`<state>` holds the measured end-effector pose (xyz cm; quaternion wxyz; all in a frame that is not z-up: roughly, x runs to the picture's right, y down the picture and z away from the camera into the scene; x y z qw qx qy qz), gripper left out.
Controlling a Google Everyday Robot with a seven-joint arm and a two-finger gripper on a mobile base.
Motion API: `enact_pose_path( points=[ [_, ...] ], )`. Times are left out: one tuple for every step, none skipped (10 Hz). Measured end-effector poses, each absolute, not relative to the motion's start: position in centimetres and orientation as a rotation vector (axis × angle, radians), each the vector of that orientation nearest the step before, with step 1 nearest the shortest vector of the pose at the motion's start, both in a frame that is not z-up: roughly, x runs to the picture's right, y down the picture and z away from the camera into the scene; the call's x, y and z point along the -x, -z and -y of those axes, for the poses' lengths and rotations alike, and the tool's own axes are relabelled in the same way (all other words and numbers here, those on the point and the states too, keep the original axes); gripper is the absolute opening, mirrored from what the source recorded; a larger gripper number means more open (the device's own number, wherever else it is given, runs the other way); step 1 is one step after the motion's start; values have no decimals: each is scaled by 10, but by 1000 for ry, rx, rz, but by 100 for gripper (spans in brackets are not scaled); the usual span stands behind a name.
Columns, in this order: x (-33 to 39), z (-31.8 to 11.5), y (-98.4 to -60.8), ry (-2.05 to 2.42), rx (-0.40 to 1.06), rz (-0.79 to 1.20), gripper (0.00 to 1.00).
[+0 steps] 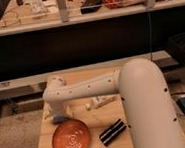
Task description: Place the white sponge in the ceramic bowl
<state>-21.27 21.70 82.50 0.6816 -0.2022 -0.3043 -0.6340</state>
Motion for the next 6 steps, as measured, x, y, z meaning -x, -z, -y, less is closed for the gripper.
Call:
enact_pose_path(
  points=[
    [207, -223, -830, 1432, 501, 659, 80],
    [201, -223, -832, 1428, 528, 642, 80],
    [198, -222, -834, 1417, 536, 631, 80],
    [198, -220, -836, 1407, 547, 614, 80],
    [201, -219, -838, 1405, 547, 600, 80],
    [200, -217, -840, 1402, 554, 585, 80]
  ],
)
